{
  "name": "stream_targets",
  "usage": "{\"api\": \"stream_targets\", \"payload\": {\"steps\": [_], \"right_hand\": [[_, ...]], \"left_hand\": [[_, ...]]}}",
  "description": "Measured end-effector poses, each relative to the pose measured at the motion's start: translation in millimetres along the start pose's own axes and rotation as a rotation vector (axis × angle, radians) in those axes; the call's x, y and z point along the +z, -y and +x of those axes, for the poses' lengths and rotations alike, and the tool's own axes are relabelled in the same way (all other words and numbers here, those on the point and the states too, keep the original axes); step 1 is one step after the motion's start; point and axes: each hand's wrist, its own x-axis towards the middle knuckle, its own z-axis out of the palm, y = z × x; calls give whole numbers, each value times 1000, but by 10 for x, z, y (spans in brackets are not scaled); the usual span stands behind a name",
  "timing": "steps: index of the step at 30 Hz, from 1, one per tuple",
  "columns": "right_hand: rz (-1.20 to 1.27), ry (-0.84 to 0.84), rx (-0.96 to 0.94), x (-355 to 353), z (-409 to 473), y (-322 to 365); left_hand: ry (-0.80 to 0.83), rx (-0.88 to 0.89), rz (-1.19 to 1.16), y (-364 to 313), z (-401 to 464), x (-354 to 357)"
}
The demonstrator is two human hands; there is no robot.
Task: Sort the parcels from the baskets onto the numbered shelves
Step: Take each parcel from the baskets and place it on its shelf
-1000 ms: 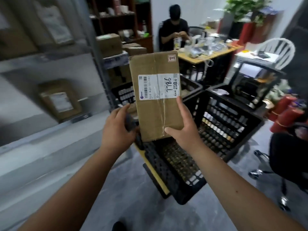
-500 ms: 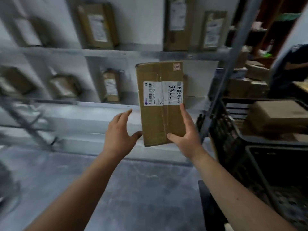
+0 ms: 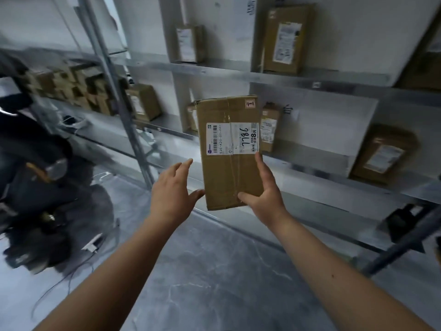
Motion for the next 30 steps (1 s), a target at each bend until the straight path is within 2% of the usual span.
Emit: {"api": "stream_targets", "payload": {"steps": [14, 22, 30], "right_hand": [[148, 177, -55, 1555, 1639, 438], [168, 244, -108, 2227, 2957, 621], [272, 329, -117, 2857, 4436, 729]], "left_hand": [[-103, -186, 91, 1357, 1171, -566], [-150, -260, 198, 1963, 2374, -649], [-243, -306, 183, 2525, 3687, -620]]}}
